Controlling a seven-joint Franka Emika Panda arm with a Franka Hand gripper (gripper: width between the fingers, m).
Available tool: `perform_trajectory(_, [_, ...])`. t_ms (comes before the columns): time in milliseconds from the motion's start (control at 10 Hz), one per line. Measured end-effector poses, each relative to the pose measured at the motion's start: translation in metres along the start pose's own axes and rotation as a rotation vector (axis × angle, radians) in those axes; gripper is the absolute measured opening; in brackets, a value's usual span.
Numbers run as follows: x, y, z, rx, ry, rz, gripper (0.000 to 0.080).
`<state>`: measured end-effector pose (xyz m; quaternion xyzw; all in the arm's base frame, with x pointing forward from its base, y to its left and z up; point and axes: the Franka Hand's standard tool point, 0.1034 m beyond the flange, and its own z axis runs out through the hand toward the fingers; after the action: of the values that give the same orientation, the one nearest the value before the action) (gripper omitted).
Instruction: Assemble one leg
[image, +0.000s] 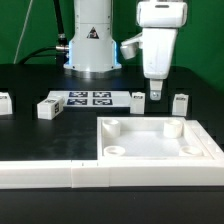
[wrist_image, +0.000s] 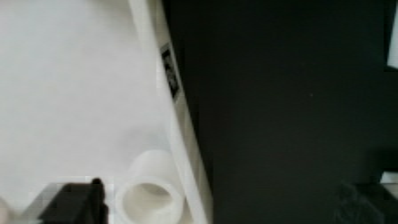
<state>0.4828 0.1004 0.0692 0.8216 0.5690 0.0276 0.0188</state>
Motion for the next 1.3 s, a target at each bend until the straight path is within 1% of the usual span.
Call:
perform_trajectory(100, [-0.001, -0.003, -0.002, -0.014, 0.032, 0.177, 0.0649])
perform_trajectory(200, [-0.001, -0.014, -0.003, -0.019, 0.053, 0.334, 0.0649])
perform_trajectory(300, [0.005, -0.025, -0.002, -0.015, 0.068, 0.498, 0.0649])
perform_trajectory(400, [0.013, -0.032, -0.002, -0.007, 0.071, 0.605, 0.0649])
perform_trajectory(500, [0.013, -0.035, -0.001, 0.008, 0.076, 0.722, 0.0649])
perform_trajectory(600, [0.012, -0.037, 0.002, 0.023, 0.090, 0.862, 0.0649])
perform_trajectory(1000, [0.014, -0.039, 0.003, 0.054, 0.096, 1.158, 0.0649])
perform_trajectory(1100, [0.016, -0.042, 0.004, 0.064, 0.107, 1.306, 0.0649])
perform_trajectory(1200, [0.018, -0.054, 0.007, 0.073, 0.120, 1.444, 0.0649])
perform_trajectory(1300, [0.025, -0.065, 0.008, 0.090, 0.110, 1.540, 0.0649])
